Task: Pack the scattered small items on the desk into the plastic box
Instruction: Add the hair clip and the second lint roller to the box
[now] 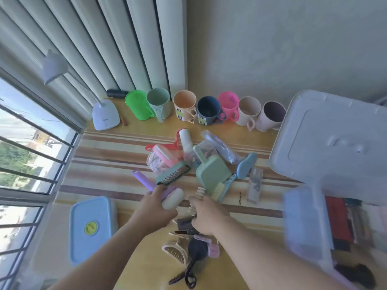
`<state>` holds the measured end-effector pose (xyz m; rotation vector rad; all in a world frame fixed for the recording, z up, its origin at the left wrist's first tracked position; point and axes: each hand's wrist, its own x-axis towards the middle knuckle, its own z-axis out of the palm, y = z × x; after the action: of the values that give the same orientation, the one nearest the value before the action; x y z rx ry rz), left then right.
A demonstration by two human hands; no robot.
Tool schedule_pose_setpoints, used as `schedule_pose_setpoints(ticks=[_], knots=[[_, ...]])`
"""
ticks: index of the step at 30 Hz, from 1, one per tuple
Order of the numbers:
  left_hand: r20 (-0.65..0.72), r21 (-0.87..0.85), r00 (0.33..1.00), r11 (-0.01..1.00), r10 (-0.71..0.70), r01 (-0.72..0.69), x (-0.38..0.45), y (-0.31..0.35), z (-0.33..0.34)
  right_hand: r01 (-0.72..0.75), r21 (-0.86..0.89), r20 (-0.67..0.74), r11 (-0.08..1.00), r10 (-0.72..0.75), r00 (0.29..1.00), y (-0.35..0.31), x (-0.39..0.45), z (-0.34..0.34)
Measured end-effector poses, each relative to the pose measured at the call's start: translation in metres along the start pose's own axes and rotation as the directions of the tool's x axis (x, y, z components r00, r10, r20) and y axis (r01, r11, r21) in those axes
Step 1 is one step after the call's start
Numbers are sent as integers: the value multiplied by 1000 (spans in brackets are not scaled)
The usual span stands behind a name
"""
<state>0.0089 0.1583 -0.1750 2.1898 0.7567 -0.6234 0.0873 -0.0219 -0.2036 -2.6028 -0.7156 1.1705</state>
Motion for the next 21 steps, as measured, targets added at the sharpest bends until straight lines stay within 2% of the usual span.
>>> schedule_pose_setpoints(ticks=[5,8,12,16,19,21], knots=[[-45,-26,999,999,29,-30,-47,-14,-21,4,191,-58,982,7,998,-1,-14,-2],[-155,-113,986,991,57,-75,-70,-11,-22,72,383,-169,921,-7,986,8,-46,-22],[-248,-283,964,945,92,-163,-89,19,-17,154,500,-303,852,5,953,31,-111,-66],[-251,-321,939,895,235,-310,-101,87,1,137,563,-414,815,135,900,77,-182,-109],[-256,-336,901,842,349,-422,-114,151,26,85,603,-489,793,284,825,135,-231,-129],[-210,-347,885,815,414,-464,-122,191,46,14,639,-498,769,400,769,184,-260,-132]])
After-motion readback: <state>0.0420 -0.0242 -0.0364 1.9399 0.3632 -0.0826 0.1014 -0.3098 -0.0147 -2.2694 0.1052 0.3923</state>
